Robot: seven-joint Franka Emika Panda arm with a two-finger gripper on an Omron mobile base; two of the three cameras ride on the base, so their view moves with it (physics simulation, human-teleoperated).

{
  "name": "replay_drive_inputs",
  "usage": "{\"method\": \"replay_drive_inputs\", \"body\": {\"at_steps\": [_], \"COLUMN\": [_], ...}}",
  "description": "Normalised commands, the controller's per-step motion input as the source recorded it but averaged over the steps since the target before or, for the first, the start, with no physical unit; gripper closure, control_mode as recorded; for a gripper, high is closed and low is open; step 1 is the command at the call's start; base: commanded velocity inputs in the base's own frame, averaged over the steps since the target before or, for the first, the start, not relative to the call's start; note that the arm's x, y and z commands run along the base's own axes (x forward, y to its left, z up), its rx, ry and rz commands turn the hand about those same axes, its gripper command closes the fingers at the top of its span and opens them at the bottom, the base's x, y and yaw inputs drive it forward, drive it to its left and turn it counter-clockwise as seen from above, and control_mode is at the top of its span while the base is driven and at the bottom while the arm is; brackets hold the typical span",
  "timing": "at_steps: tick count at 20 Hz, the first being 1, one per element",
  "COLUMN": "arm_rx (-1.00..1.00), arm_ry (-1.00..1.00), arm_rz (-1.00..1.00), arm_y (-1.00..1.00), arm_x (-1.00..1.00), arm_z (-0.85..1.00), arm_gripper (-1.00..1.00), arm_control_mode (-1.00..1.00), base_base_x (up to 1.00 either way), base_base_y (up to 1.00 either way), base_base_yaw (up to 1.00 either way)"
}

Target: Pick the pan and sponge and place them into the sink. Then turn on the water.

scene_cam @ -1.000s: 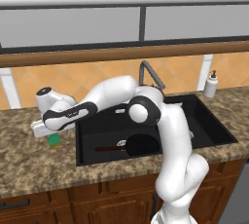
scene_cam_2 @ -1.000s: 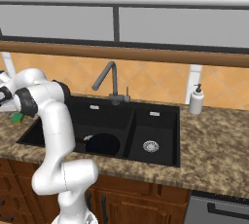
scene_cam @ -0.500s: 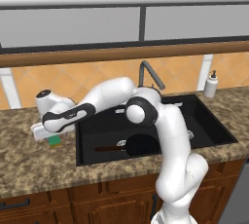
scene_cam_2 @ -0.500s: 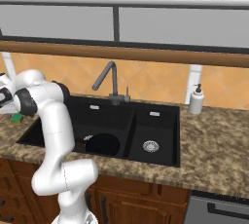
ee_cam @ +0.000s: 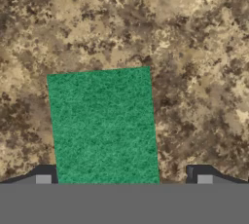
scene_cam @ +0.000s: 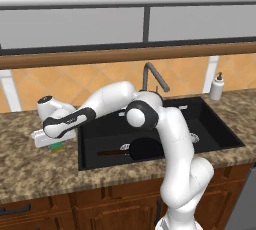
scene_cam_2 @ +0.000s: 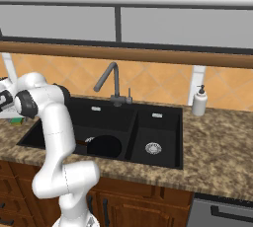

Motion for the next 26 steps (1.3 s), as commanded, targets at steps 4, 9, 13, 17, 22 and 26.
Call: {"method": "replay_drive_inputs", "body": {"at_steps": [4, 9, 13, 17, 22, 26], "arm_rx": [0.0, 0.0, 0.0, 0.0, 0.0, 0.02], "arm_ry": [0.0, 0.0, 0.02, 0.0, -0.02, 0.0], "arm_rz": [0.0, 0.0, 0.0, 0.0, -0.03, -0.16], "arm_y": [0.02, 0.11, 0.01, -0.07, -0.9, -1.0], "arm_x": [0.0, 0.0, 0.0, -0.09, -0.26, 0.0], "arm_z": [-0.23, -0.21, -0.05, 0.0, 0.31, 0.48], "arm_gripper": [-1.0, -1.0, 1.0, 1.0, 1.0, 1.0], "arm_control_mode": [-1.0, -1.0, -1.0, -1.0, -1.0, -1.0], "base_base_x": [0.0, 0.0, 0.0, 0.0, 0.0, 0.0], "base_base_y": [0.0, 0.0, 0.0, 0.0, 0.0, 0.0], "base_base_yaw": [0.0, 0.0, 0.0, 0.0, 0.0, 0.0]}}
